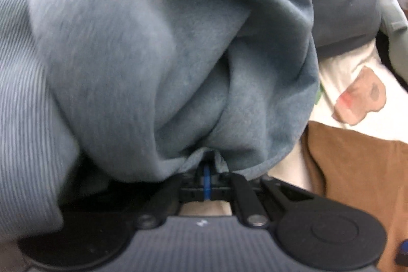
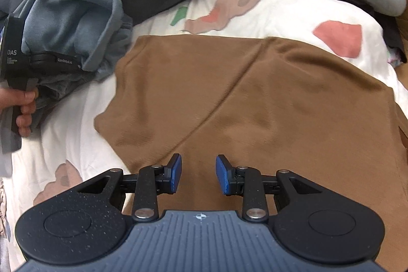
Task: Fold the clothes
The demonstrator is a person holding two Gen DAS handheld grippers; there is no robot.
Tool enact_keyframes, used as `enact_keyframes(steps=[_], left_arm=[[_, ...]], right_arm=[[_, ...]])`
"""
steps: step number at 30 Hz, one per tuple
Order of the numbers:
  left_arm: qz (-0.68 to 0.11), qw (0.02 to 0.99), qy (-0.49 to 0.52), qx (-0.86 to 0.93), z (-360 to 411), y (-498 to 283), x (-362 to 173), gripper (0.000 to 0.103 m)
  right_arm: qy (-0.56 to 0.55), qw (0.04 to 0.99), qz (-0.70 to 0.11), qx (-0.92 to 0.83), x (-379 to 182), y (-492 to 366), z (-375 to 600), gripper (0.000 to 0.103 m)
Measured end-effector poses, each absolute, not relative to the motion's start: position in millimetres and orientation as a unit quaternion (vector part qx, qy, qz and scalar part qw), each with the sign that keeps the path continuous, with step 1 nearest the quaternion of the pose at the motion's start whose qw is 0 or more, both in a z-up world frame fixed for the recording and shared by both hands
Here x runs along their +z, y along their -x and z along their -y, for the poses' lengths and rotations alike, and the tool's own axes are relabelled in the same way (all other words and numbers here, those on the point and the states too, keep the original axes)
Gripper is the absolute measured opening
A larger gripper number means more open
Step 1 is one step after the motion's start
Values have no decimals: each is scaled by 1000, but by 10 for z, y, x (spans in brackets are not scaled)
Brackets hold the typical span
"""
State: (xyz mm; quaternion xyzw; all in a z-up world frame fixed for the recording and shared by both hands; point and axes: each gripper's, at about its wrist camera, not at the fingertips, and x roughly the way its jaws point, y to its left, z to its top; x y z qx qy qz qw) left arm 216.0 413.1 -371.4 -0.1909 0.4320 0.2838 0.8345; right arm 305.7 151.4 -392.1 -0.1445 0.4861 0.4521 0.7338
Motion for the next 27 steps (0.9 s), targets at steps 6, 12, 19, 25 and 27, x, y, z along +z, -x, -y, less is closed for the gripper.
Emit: enact_keyframes(steps=[6, 12, 19, 25, 27], left_arm=[[-424, 836, 234, 259, -3938, -1935, -3638, 12], [-409, 839, 278, 230, -3720, -1728, -3555, 36], [-402, 839, 310, 196, -3578, -1854, -3610, 40], [-436, 835, 289, 173, -3399, -1870, -3746, 30], [-448, 828, 292, 167, -3381, -1871, -3789, 23]], right_arm=[[143, 728, -485, 463, -3930, -2979, -1575, 36], [135, 724, -495, 461, -3990, -2958, -1566, 36], [130, 724, -499, 459, -4003, -2954, -1476, 36], [125, 724, -501, 456, -4024, -2946, -1449, 36], [125, 725, -501, 456, -4030, -2940, -1444, 36]])
